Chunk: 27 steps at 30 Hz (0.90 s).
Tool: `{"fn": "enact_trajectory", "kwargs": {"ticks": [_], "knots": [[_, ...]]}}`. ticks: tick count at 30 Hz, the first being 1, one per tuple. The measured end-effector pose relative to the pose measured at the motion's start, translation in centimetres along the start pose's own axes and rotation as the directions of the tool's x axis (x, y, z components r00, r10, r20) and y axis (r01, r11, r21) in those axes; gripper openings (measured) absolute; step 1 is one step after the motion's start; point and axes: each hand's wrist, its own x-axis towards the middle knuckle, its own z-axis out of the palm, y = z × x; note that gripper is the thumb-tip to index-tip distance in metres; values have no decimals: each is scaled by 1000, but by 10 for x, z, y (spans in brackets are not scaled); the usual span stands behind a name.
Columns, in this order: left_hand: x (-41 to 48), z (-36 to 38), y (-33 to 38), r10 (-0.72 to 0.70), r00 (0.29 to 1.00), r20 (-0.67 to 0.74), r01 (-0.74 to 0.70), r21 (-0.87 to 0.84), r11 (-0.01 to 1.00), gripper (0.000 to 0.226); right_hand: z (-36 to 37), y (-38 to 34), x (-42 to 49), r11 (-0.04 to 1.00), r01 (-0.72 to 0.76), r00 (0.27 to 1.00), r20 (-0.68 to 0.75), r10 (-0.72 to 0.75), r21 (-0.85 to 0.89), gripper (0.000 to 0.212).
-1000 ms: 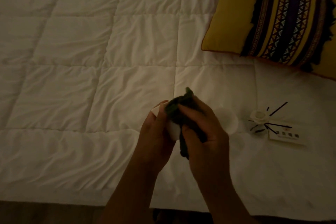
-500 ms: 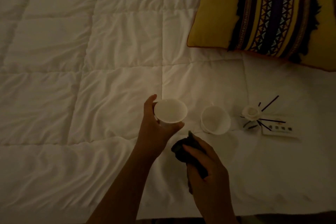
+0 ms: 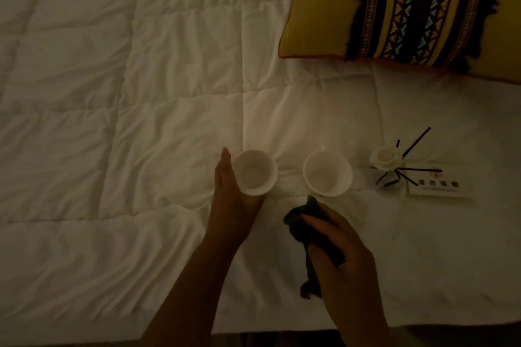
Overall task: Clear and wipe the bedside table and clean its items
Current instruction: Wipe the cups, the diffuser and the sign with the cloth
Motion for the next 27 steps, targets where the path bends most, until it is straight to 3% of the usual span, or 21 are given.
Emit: {"fn": "enact_trajectory", "kwargs": {"ticks": [3,5,7,9,12,14,18,22,27], "knots": [[-14,-12,11,64,997,-36,-60,103,993,111,-9,-2,-4,999,-15,1000,1,15,29,48],[-25,-16,22,147,980,-137,-118,196,973,95,-17,-3,-6,999,-14,1000,-6,14,37,49],[-33,-13,36,203,961,-189,-172,169,971,66,-23,-3,-7,998,-23,1000,-13,24,54,49],[-37,-1,53,174,981,-87,-169,53,984,50,-31,-4,-7,998,-27,999,-21,28,62,49],[-38,29,60,92,988,122,-82,-91,992,78,-40,-5,-7,999,-22,999,-45,24,33,53],[-32,50,60,103,974,202,-87,-87,992,103,-47,-4,-8,1000,-17,998,-61,17,14,55],[-15,83,67,101,976,195,-78,-119,990,122,-57,4,-13,996,-73,994,-84,76,41,54],[-6,99,73,43,986,159,-16,-164,986,113,-57,7,-17,991,-120,988,-86,125,59,47],[-15,80,84,-42,982,184,120,-440,890,66,-60,1,-13,994,-94,991,-94,98,51,49]]}}
